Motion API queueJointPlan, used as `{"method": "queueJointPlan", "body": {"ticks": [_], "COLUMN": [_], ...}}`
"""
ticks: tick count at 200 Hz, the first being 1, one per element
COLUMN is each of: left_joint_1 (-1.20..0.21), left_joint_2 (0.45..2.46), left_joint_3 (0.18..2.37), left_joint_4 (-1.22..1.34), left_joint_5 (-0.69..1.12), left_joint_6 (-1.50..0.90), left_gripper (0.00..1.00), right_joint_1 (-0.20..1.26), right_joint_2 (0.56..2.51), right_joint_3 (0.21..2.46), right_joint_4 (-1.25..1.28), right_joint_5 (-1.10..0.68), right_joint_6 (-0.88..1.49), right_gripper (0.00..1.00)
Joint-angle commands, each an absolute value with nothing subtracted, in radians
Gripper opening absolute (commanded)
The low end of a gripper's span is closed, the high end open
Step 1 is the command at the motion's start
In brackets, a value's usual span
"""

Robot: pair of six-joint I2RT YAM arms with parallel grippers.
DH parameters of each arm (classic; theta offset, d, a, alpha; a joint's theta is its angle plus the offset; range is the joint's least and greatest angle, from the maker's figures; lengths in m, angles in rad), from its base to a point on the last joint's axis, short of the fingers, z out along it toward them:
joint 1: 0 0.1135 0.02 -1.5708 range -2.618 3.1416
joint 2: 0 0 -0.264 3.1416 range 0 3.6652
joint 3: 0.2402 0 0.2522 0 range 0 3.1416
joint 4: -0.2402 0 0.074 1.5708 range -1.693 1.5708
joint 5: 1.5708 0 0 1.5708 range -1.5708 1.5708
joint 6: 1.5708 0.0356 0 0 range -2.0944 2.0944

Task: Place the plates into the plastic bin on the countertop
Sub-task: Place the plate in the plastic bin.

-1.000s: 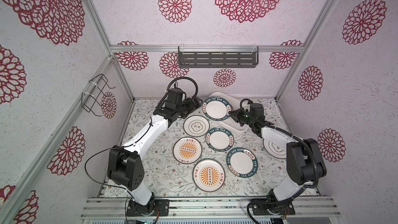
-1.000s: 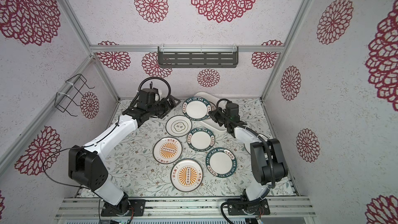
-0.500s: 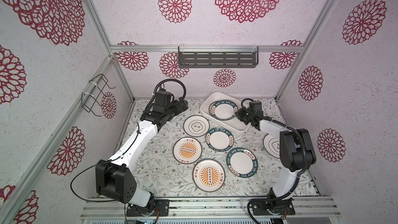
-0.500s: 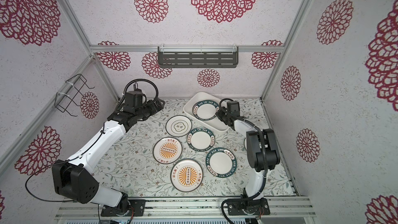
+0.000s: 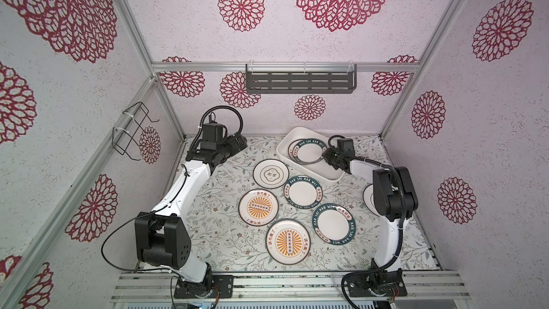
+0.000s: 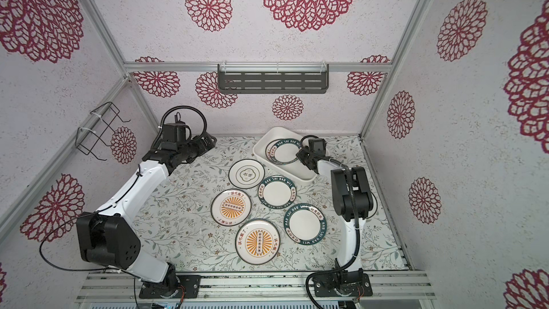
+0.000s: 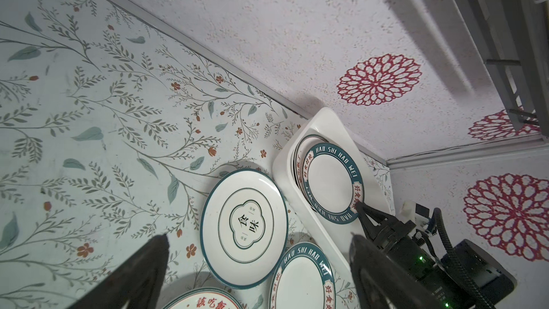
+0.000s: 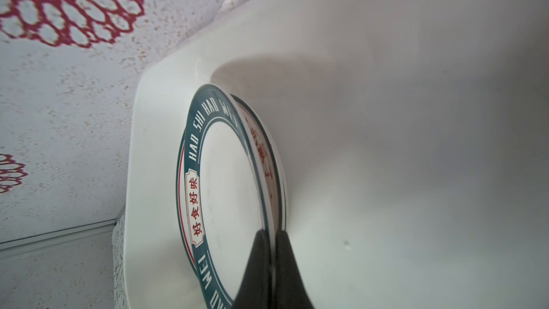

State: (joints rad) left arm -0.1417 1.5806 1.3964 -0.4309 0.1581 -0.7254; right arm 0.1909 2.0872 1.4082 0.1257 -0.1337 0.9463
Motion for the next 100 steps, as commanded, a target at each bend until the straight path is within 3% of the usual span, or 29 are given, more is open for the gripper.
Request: {"method": "queueJointPlan", "body": {"ticks": [1, 100], "left_joint_1": [-0.113, -0.078], "left_joint_2": [1.607, 1.688], "left_joint_3": [1.436, 1.507], "left_joint_4": [-0.408, -0.436], "left_joint_5": [0.216, 0.282], "left_joint_6": [-0.699, -0.677], "left_gripper": [0.97, 0.97], "right_joint_1": [0.206, 0.234], "right_joint_2": [2.087, 2.146], "right_joint_3": [1.470, 1.545], "right_joint_4": [0.180, 0.143], "right_joint_5": [-0.123, -0.098], "right_joint_6": [0.977, 0.981], "right_gripper": [0.00, 0.00]}}
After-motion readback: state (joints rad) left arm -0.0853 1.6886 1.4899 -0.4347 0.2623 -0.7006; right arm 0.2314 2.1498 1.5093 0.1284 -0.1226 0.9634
